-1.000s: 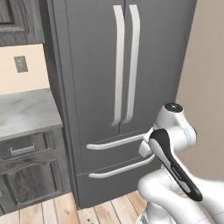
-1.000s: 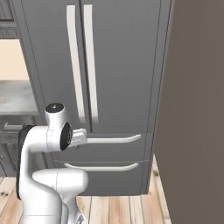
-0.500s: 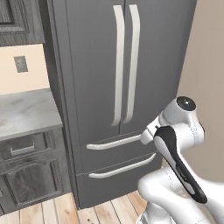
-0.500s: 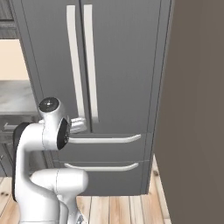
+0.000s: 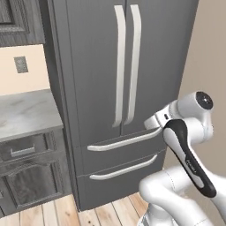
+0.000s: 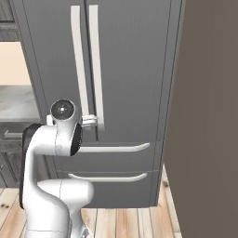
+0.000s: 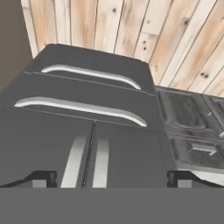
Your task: Place one of the steaks on the plate and the other in the bowl. Then place the bowl in the fridge.
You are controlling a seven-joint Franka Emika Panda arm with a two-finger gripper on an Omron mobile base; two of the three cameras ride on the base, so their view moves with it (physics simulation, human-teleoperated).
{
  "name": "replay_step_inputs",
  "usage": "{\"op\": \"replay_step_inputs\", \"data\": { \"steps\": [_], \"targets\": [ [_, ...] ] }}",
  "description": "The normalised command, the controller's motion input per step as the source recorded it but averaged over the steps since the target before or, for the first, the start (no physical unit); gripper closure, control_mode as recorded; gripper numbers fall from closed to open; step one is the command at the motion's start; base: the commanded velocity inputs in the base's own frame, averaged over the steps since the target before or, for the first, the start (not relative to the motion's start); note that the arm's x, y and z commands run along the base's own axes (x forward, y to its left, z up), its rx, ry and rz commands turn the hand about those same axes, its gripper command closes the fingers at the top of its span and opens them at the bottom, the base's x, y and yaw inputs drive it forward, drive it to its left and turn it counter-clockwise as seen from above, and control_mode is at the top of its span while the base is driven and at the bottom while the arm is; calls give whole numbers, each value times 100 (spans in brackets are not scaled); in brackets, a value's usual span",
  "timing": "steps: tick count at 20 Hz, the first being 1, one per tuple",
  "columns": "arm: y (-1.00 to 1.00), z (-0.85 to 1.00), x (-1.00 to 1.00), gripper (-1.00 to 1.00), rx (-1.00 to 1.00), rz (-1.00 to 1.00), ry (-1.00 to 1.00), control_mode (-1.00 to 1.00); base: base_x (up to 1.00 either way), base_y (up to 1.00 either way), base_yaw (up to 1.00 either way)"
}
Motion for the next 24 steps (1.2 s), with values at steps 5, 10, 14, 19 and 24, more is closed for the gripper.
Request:
{"op": "replay_step_inputs", "data": {
  "steps": [5, 10, 14, 19, 24],
  "targets": [
    [-1, 45, 40, -100, 9, -1, -9, -100, 0, 0, 0],
    [-5, 35, 39, -100, 6, 0, 0, -100, 0, 0, 0],
    [-16, 27, 37, -100, 7, 0, 0, -100, 0, 0, 0],
    [-15, 9, 41, -100, 11, -2, 0, -100, 0, 0, 0],
    [-2, 0, 51, -100, 5, 0, 1, -100, 0, 0, 0]
  ]
}}
